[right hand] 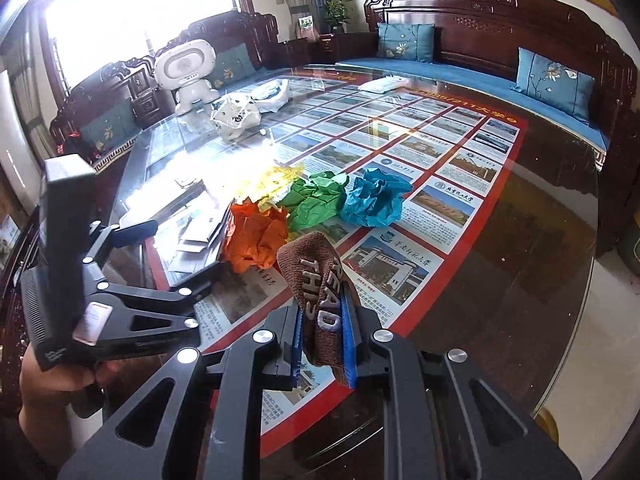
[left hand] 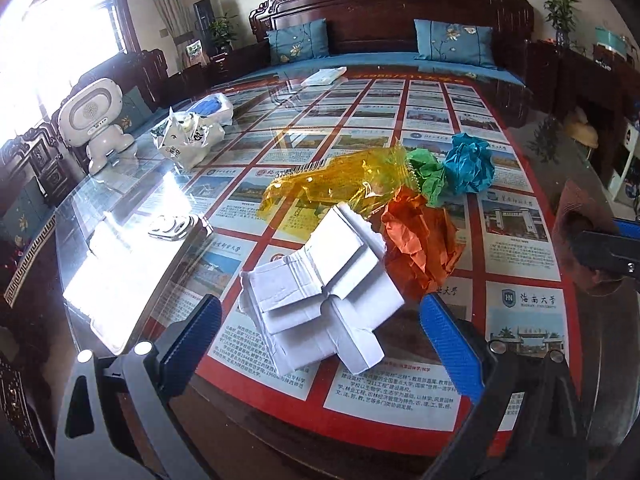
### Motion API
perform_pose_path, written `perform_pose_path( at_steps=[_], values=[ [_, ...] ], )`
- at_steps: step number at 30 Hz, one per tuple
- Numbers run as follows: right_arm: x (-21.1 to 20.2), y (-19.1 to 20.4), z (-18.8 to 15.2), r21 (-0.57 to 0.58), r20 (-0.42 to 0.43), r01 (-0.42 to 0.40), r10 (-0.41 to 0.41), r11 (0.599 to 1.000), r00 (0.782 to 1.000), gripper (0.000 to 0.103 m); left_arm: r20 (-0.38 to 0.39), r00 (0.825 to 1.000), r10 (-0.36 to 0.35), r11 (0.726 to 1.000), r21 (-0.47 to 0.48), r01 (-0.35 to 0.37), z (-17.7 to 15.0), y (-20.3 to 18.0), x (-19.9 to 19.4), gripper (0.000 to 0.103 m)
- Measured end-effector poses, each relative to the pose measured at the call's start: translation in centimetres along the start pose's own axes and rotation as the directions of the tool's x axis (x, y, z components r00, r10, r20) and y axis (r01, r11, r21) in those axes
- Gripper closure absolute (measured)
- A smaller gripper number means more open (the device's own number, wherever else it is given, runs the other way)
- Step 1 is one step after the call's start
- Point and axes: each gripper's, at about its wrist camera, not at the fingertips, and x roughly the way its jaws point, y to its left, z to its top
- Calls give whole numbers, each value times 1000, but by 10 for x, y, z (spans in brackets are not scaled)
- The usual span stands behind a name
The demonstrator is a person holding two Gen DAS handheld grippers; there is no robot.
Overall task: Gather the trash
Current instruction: 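Grasp the brown foam pad with the right tool while the left tool grasps the white folded paper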
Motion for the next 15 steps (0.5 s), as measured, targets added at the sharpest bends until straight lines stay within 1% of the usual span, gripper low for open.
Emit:
perform_pose_path(
  at_steps=[2,3,4,5,6,7,8,9,10,12,13,14,15],
  values=[
    [0,-1,0,10,3,-10,10,1000,1000,87,-19,999,38,999,17,-37,5,-1,5,5],
    [0,-2,0,14,3,-15,15,1000,1000,86,-29,999,33,999,15,-32,8,-1,8,11],
    [0,-3,0,20,3,-20,20,1000,1000,86,-44,999,12,1000,12,-11,11,0,12,19],
    [-1,-4,0,24,4,-26,26,999,1000,86,-68,998,-14,1000,0,14,13,1,16,25],
    [-1,-4,0,23,4,-27,27,999,1000,86,-89,995,-32,999,-14,31,14,3,21,38],
    [-1,-4,0,23,5,-25,25,999,1000,86,-107,993,-55,998,-29,52,15,5,26,49],
    [-2,-5,-1,24,7,-25,24,999,1000,86,-116,991,-67,997,-38,63,15,5,29,51],
    [-3,-5,-1,24,9,-26,26,999,1000,86,-107,992,-70,997,-43,66,15,6,28,52],
    [-4,-6,-1,24,10,-25,25,999,1000,86,-103,991,-84,996,-48,79,15,7,28,59],
    [-6,-7,-1,26,14,-20,20,999,1000,86,-91,987,-129,990,-68,123,15,10,24,63],
    [-6,-8,-1,29,16,-19,18,999,1000,86,-79,984,-160,985,-81,153,14,12,22,79],
    [-7,-9,-1,30,18,-17,17,999,1000,86,-72,976,-205,975,-103,197,12,16,20,82],
    [-7,-9,-1,28,18,-18,18,999,1000,86,-69,970,-234,967,-119,225,11,18,19,87]
  ],
)
